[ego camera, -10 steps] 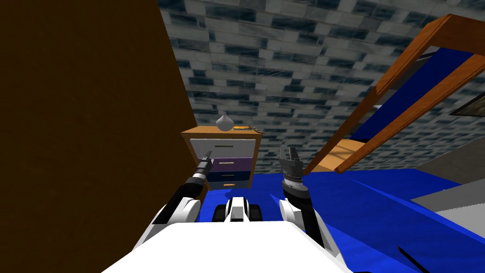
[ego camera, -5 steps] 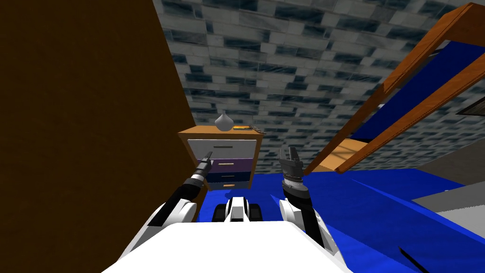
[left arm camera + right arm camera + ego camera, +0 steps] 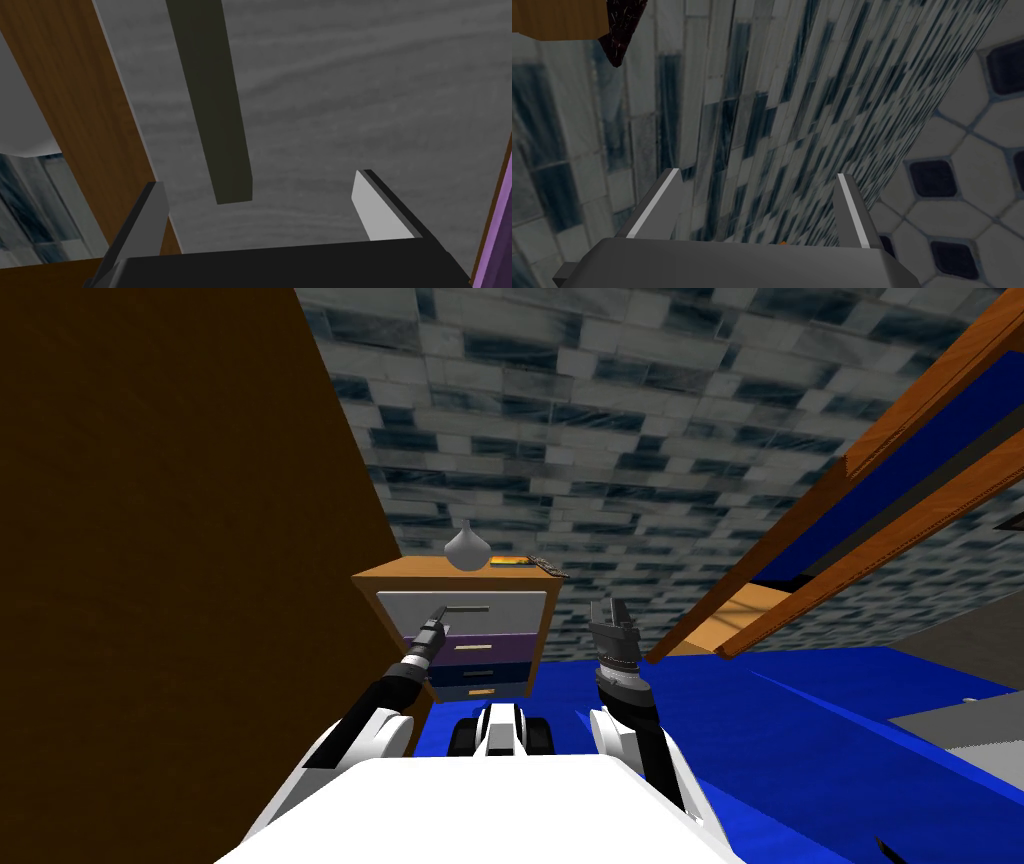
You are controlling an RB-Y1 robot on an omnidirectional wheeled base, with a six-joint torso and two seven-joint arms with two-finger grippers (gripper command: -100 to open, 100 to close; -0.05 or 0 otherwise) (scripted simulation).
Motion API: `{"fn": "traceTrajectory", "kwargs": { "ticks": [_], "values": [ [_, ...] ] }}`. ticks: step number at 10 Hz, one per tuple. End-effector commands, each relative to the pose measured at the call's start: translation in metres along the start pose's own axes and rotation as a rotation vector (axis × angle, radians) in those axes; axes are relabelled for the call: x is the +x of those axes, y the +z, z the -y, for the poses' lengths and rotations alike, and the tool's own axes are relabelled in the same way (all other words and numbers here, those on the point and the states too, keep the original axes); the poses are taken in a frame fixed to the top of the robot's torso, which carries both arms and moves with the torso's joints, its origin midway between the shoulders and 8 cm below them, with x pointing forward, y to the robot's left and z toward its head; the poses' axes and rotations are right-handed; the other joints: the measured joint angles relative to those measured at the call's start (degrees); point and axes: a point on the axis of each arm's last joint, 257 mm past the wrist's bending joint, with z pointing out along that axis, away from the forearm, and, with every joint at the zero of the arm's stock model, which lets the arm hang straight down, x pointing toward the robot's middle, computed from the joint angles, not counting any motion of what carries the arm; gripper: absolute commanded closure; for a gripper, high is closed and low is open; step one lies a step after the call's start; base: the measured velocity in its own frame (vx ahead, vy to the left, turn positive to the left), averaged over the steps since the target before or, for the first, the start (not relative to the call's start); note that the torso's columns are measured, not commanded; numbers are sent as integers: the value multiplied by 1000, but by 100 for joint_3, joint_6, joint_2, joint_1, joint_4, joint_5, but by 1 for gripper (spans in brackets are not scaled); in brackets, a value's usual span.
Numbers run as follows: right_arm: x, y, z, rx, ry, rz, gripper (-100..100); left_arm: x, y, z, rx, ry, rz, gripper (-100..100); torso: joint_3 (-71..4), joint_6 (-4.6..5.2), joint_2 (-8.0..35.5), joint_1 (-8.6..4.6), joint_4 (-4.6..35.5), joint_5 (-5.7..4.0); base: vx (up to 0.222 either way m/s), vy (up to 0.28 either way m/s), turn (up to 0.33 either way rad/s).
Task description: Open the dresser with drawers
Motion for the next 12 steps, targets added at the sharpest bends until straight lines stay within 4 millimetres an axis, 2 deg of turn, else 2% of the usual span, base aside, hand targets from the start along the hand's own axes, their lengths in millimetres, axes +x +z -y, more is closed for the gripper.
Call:
{"fn": "traceTrajectory", "kwargs": {
  "ticks": [1, 4, 7, 8, 12],
  "values": [
    [0, 0, 0, 0, 0, 0, 0, -3, 2, 4, 8, -54, 37, -100, 6, 0, 10, -3, 3, -1, 23, 5, -1],
    [0, 0, 0, 0, 0, 0, 0, -6, 4, 9, 18, -116, 79, -100, -8, 0, -13, -4, -4, -1, 0, 0, 0],
    [0, 0, 0, 0, 0, 0, 0, -6, 2, 13, 18, -107, 75, -100, -29, 0, -48, 1, -12, 0, 52, 4, -9],
    [0, 0, 0, 0, 0, 0, 0, -6, 1, 13, 17, -107, 75, 100, -22, 0, -31, -1, -11, 0, 8, 1, 1],
    [0, 0, 0, 0, 0, 0, 0, -5, -6, 20, 24, -107, 70, 100, 7, 10, 7, -23, -5, -3, -157, -24, 19]
  ]
}}
